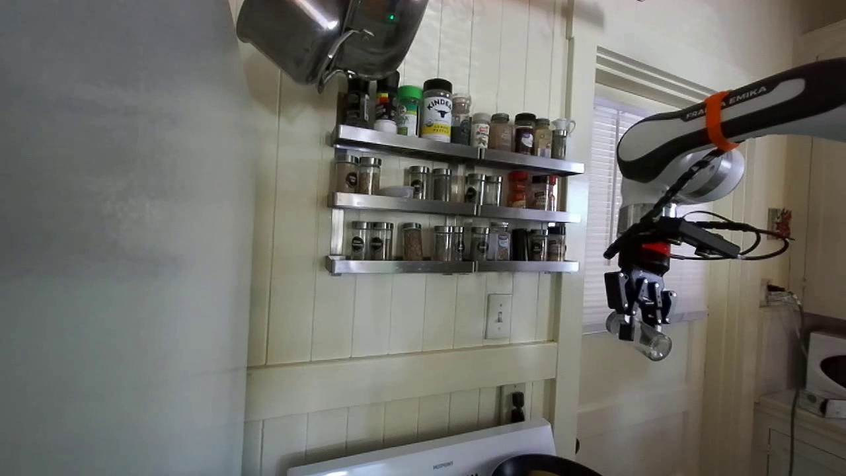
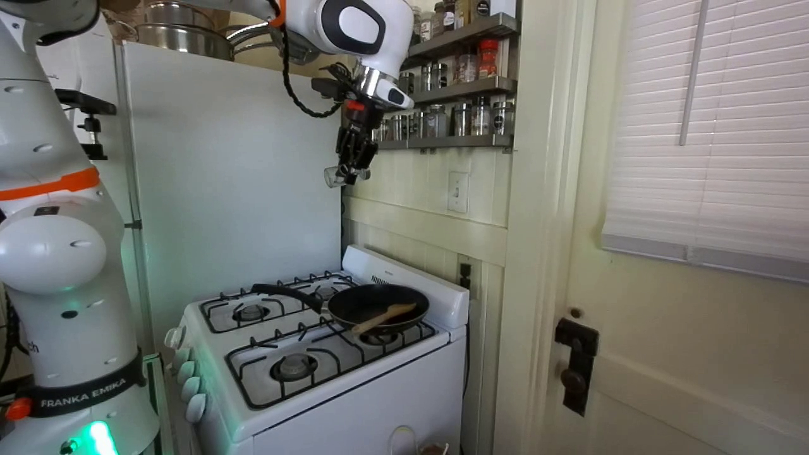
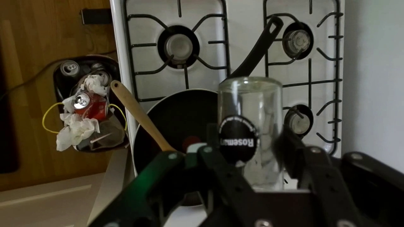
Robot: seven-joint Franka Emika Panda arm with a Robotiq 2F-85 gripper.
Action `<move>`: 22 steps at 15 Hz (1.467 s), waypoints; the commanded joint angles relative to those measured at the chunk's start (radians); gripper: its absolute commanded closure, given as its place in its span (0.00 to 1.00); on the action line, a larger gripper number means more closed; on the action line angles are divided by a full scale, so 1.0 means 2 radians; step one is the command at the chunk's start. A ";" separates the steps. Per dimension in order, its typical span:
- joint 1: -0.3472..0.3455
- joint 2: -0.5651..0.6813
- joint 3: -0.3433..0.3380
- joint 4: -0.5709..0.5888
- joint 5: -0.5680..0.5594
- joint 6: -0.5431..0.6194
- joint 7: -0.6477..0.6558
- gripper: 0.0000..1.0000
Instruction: Put the spice bottle on the stove
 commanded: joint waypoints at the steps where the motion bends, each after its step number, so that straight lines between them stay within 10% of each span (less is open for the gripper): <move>1: -0.003 -0.002 0.006 0.005 -0.003 0.004 -0.007 0.77; 12: -0.023 0.174 -0.011 0.027 0.148 -0.109 -0.073 0.77; 22: -0.060 0.267 -0.021 0.014 0.223 -0.181 0.041 0.77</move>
